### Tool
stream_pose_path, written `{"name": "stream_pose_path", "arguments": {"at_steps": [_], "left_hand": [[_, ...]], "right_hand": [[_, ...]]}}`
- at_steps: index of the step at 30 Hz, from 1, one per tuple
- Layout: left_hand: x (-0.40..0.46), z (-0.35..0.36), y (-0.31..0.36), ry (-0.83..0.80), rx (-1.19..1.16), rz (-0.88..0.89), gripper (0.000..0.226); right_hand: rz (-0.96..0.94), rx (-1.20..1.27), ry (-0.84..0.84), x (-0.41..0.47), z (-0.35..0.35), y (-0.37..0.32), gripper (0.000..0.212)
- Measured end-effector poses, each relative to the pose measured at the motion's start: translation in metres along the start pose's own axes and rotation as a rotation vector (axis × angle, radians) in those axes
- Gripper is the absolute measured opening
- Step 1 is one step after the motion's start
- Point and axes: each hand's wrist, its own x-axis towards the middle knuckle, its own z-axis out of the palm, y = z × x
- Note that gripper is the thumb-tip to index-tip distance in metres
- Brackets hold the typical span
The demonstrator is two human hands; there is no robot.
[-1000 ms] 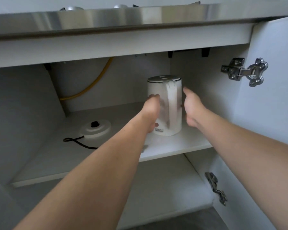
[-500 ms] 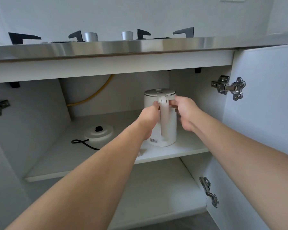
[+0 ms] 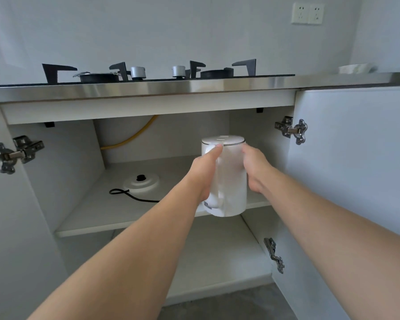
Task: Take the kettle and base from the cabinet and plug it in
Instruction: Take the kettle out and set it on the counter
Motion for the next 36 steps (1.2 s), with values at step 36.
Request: {"name": "stream_pose_path", "arguments": {"at_steps": [36], "left_hand": [[-0.277,0.002,0.387,0.153,0.159,-0.471,0.024]], "right_hand": [[0.477,0.113,0.139,-0.26,-0.032,-0.394,0.04]]}}
